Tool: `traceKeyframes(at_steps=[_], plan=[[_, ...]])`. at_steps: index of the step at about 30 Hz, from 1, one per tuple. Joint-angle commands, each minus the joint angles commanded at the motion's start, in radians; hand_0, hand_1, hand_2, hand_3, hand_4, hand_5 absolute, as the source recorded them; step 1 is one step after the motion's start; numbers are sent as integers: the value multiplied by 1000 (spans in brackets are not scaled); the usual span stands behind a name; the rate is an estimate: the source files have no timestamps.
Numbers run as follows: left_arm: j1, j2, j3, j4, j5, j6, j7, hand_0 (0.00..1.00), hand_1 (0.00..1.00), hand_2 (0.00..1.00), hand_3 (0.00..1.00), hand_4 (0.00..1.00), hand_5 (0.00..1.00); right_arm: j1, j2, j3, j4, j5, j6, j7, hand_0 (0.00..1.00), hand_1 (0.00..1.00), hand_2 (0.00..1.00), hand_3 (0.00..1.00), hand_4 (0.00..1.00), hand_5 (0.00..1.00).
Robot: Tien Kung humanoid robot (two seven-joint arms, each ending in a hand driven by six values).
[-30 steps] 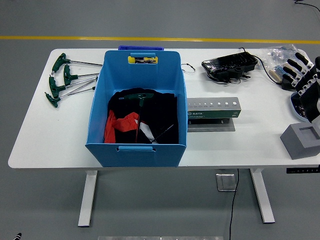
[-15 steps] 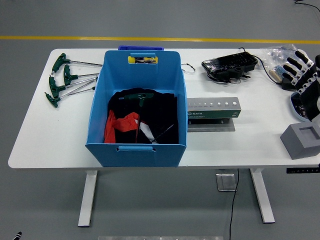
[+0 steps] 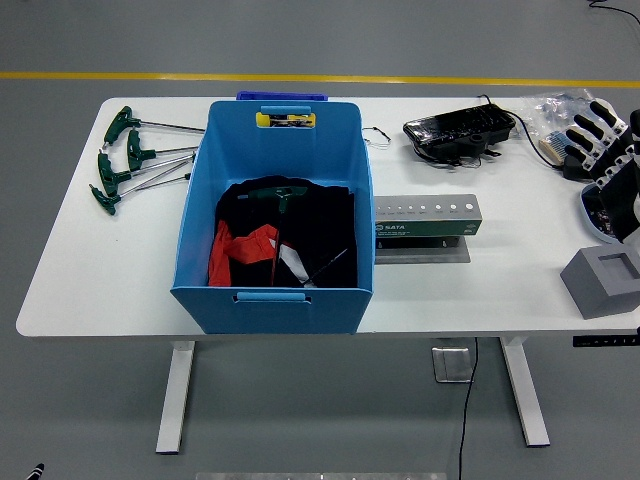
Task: Lift tool from toolbox,place it in box,lift tool from toolbox,place it in box
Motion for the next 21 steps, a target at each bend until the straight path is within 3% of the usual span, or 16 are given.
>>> traceKeyframes(at_steps=[21], plan=[[9,5,29,0,-11,-1,3,940,953,949,806,783,669,-3,0,-6,1,-1,0,-1,930,877,893,930,998,998]])
